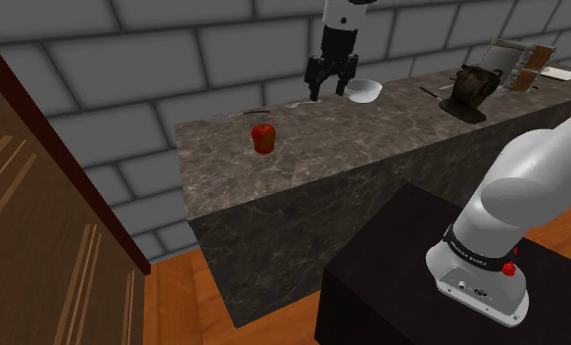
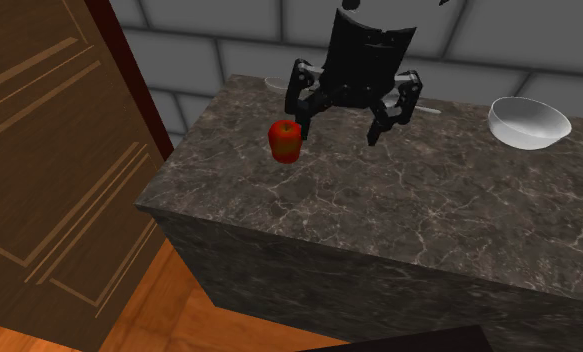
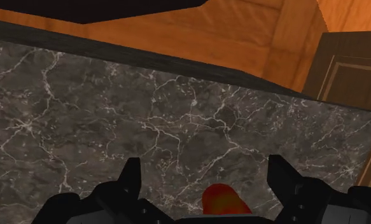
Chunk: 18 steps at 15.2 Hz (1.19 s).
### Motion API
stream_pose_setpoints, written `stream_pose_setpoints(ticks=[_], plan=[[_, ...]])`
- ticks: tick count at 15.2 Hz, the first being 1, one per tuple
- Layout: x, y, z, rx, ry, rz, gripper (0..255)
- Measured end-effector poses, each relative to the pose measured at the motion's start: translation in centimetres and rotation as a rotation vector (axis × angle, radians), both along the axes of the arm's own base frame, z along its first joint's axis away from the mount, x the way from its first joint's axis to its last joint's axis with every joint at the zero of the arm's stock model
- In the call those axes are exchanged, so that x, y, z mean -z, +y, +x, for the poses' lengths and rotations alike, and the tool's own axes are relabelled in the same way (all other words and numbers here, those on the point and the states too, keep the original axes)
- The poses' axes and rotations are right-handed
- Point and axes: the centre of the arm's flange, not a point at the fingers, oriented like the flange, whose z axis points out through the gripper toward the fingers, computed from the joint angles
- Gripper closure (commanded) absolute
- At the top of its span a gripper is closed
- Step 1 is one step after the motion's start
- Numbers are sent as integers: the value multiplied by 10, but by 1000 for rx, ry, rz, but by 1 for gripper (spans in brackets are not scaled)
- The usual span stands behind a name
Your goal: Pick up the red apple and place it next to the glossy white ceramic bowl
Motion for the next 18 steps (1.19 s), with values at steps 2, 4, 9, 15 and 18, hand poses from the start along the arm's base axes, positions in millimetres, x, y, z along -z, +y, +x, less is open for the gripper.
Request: stream_pose_setpoints(ticks=[2,4,9,15,18], plan=[[11,5,18,21,-2,5,0],[25,8,41,43,-4,11,0],[57,18,101,98,-7,27,0],[93,23,167,162,-12,44,0],[113,26,202,195,-15,52,0]])
